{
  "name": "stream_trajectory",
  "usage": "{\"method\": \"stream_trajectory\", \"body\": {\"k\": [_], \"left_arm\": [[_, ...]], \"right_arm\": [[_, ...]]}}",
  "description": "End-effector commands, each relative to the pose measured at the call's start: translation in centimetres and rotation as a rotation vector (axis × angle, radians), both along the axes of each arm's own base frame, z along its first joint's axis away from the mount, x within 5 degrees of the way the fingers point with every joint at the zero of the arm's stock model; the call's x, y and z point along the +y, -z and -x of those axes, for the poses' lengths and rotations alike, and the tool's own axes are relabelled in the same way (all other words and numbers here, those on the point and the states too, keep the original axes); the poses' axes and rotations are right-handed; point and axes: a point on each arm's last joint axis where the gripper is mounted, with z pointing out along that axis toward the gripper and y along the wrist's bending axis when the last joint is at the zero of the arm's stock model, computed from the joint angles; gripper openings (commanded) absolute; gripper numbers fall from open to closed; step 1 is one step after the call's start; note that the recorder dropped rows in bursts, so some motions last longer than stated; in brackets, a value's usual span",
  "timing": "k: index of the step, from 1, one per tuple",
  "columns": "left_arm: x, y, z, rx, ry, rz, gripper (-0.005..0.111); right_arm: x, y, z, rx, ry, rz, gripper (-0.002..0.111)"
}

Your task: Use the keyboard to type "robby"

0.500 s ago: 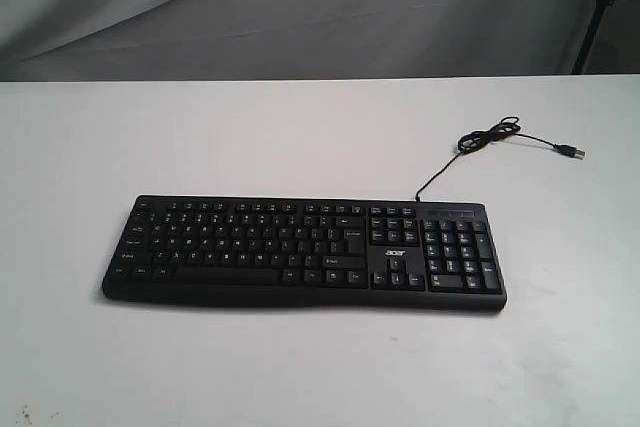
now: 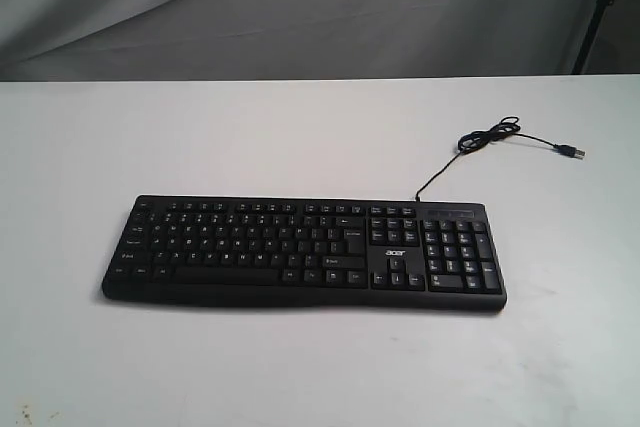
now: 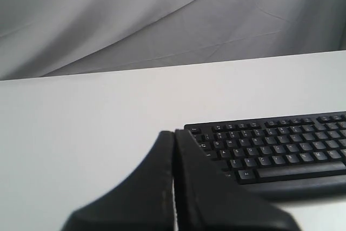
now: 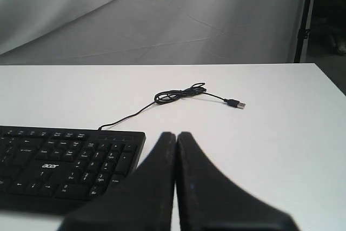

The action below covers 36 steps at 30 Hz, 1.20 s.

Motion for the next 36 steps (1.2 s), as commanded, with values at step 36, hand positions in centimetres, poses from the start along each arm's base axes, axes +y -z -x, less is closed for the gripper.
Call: {"method": "stream_trajectory", "body": {"k": [36], "left_arm": [[0.0,0.1,0.0,-0.007,0.006,-0.001,0.000]], "right_arm": [[17.1,-10.1,-15.8,0.617,-0.640,0.229,0.000]]}}
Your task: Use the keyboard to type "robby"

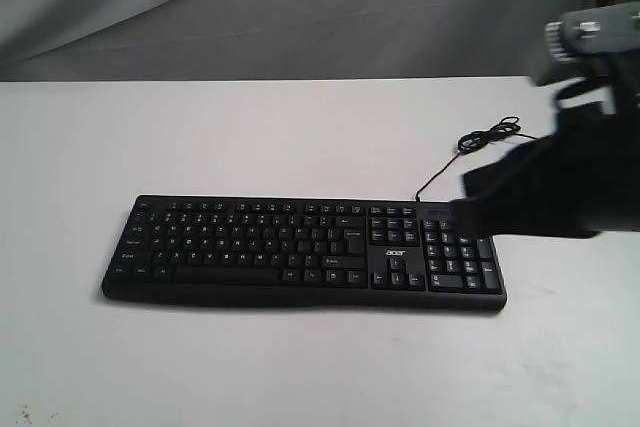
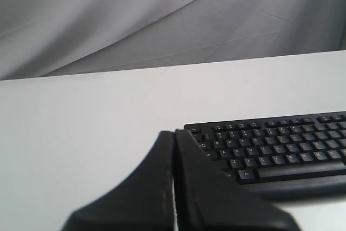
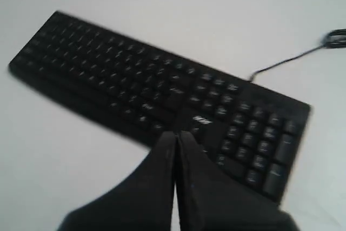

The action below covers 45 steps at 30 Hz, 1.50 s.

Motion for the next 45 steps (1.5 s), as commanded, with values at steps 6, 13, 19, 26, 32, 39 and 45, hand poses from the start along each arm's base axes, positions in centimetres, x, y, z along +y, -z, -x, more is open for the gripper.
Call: {"method": "stream_trajectory", "body": {"k": [6,13,19,26,32,39,45], "left_arm": [[0.0,0.1,0.0,-0.007,0.006,-0.001,0.000],[0.0,0.1,0.0,-0.007,0.006,-0.001,0.000],[0.0,0.1,0.0,-0.007,0.006,-0.001,0.000],[0.0,0.1,0.0,-0.007,0.006,-0.001,0.000],[0.0,0.1,0.0,-0.007,0.006,-0.001,0.000],[0.0,0.1,0.0,-0.007,0.006,-0.001,0.000],[0.0,0.1,0.0,-0.007,0.006,-0.001,0.000]], "right_arm": [[15.8,-0.2,-8.6,0.018,-0.542,0.142,0.000],[21.8,4.1,-13.3,0.078,-0.637,0.238,0.000],[22.9,7.9,-14.7,0.067,-0.689,0.299,0.000],[23.6,10.8,-15.6,0.069,-0.650,0.288,0.000],[24.1,12.1,-16.3,0.056,-0.570,0.238,0.000],[24.6,14.2,-16.8,0.084,-0.509,0.195,0.000],[24.7,14.8,-17.1,0.077,-0.480,0.180,0.000]]}}
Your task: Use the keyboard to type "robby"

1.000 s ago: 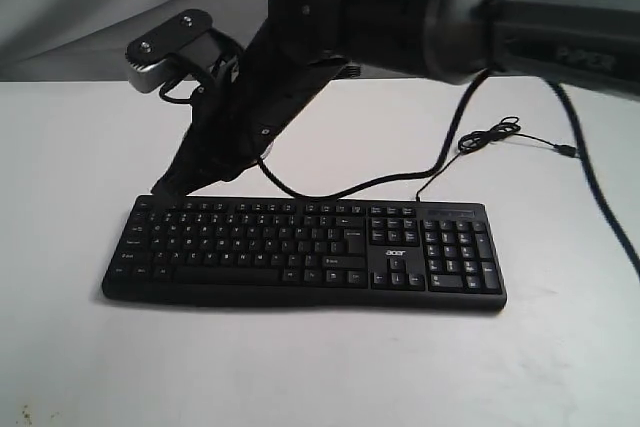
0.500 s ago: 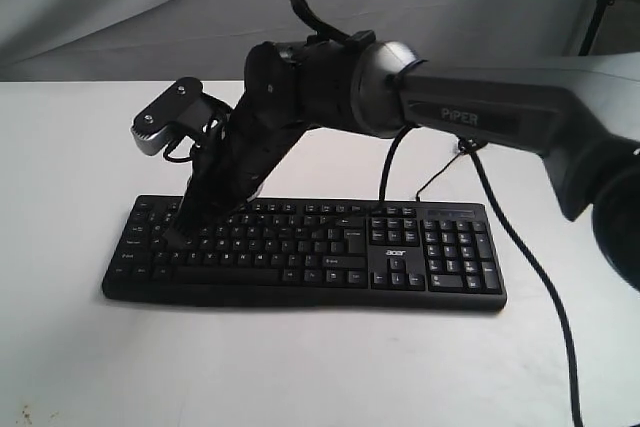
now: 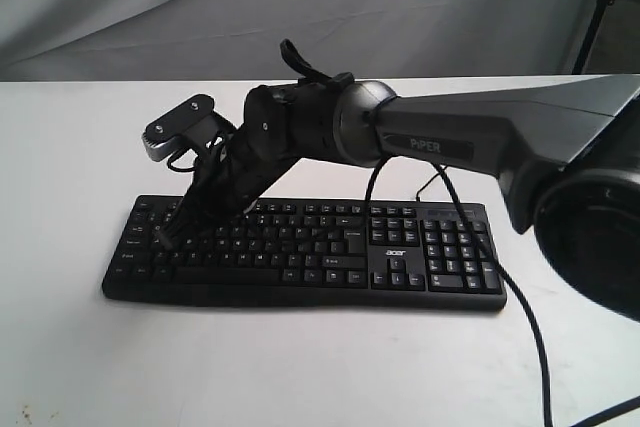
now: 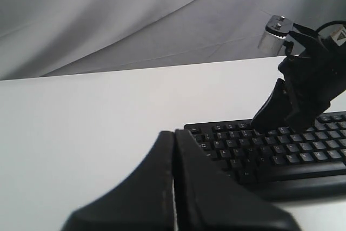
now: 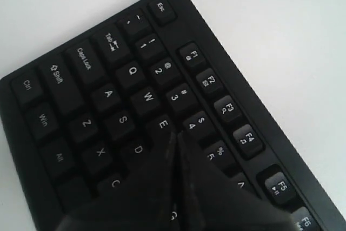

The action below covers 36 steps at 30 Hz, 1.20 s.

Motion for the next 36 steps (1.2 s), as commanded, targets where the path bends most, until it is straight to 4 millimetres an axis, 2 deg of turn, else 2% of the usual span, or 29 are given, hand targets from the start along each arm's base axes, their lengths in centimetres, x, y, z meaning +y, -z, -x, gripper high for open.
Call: {"method": "stream_trajectory", "body": {"k": [1,15,21,26,32,36], "left_arm": [[0.0,0.1,0.0,-0.007,0.006,-0.001,0.000],[0.0,0.1,0.0,-0.007,0.006,-0.001,0.000],[0.0,0.1,0.0,-0.007,0.006,-0.001,0.000],[0.0,0.1,0.0,-0.007,0.006,-0.001,0.000],[0.0,0.1,0.0,-0.007,0.006,-0.001,0.000],[0.0,0.1,0.0,-0.007,0.006,-0.001,0.000]], "right_arm": [[0.3,0.1,-0.3,-0.019,0.018,-0.025,0.000],[0.3,2.1,-0.5,-0.017,0.018,0.000,0.000],[0.4,2.0,-0.5,-0.022,0.019,-0.003,0.000],[0.1,0.4,-0.3,-0.021,0.015,-0.011,0.000],[-3.0,-2.5,0.9,-0.008,0.057,0.002,0.000],[-6.1,-2.2,1.9,0.025,0.116,0.026,0.000]]}}
